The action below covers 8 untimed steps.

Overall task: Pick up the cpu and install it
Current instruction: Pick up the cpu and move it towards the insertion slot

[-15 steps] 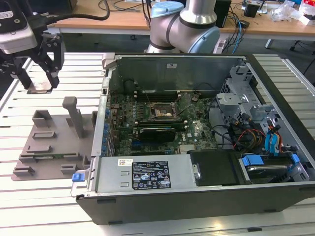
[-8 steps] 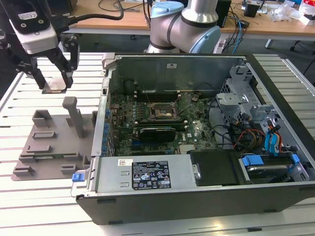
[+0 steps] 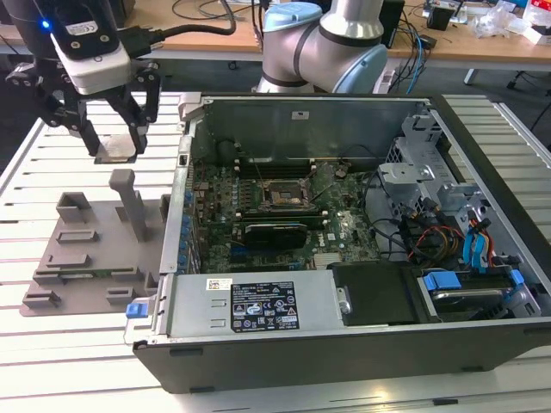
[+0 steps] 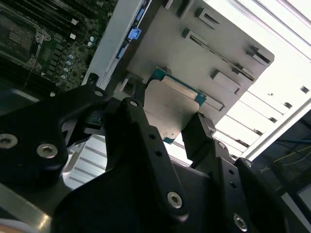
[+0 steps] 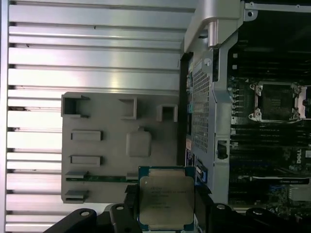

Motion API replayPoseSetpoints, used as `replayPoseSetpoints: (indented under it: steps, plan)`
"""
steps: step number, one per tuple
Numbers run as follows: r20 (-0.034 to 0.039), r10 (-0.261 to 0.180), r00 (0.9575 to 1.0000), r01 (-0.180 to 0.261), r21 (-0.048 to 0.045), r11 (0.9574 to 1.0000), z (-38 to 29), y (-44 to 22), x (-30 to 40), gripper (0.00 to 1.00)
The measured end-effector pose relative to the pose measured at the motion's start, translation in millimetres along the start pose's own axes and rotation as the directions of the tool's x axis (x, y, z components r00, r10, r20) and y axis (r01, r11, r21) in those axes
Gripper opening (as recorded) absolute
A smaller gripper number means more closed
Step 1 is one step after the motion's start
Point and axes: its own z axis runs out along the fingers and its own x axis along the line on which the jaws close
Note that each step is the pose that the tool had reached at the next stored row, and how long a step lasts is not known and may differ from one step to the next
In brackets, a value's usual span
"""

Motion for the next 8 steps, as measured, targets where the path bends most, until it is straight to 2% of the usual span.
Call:
replayPoseSetpoints:
  steps: [3,8]
  plan:
    - [-0.0001,0.000,1.0000,0.000,0.0000,1.0000,0.3,-0.3,-12.6,0.55]
    - [-0.0001,0.000,1.0000,0.000,0.0000,1.0000,0.7,-0.7,-26.3,0.55]
